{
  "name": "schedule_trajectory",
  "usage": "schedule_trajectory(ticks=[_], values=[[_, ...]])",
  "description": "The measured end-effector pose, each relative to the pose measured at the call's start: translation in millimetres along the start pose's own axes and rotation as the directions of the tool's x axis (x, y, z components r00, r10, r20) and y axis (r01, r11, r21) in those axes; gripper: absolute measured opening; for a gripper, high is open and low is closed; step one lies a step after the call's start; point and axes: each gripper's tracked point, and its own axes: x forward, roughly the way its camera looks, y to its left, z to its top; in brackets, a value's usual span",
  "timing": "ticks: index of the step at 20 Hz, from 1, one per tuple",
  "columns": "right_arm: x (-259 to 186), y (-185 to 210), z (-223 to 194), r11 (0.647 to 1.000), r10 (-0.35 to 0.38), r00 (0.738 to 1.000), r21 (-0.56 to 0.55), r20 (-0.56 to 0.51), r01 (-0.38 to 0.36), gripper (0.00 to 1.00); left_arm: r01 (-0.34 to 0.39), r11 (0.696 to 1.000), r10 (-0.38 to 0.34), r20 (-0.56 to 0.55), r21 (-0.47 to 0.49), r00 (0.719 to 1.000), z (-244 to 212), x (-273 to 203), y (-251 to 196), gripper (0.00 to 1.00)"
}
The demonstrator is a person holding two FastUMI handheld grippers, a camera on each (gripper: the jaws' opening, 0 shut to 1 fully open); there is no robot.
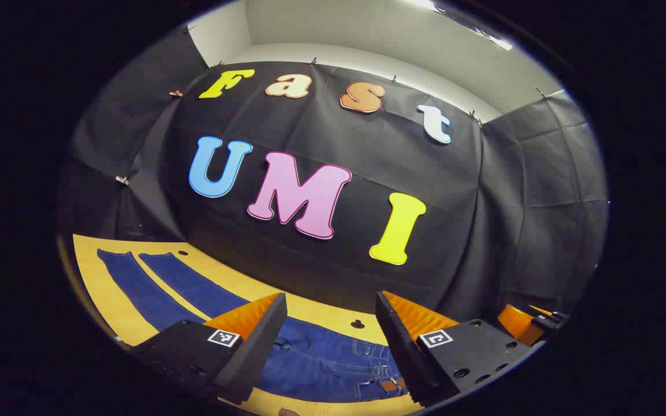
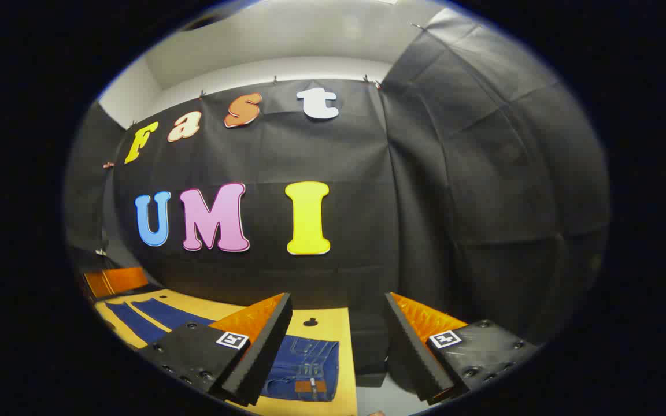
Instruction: Grasp the waist and the cuffs of the jeans and fold them to make the two legs overlap; first hold the waist and fold one-third of the jeans toward the cuffs, then hold the cuffs and fold the remaining one-third in the same direction to finish folding.
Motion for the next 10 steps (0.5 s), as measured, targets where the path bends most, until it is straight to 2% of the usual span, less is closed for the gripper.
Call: schedule_trajectory(ticks=[3, 5, 8, 10], values=[[-17.7, 6.9, 10.8, 0.997, 0.052, 0.998, -0.066, 0.018, -0.051, 0.97, 0.000, 1.000, 0.001, -0.041, 0.008, 0.999, -1.5, -24.2, -17.3, 0.96], [-37.8, 25.8, 17.7, 0.993, 0.099, 0.995, -0.069, 0.011, -0.098, 0.96, -0.010, 0.999, 0.013, -0.047, 0.050, 0.999, 19.0, -46.2, -11.4, 0.97], [-55.2, 65.0, 37.7, 0.984, 0.170, 0.985, -0.062, 0.027, -0.168, 0.96, -0.012, 0.993, 0.012, 0.003, 0.119, 1.000, 65.2, -73.4, 13.0, 0.96], [-57.9, 104.7, 48.0, 0.971, 0.238, 0.970, -0.045, 0.041, -0.236, 0.96, -0.045, 0.988, 0.041, 0.028, 0.149, 0.999, 89.6, -83.9, 45.4, 0.96]])
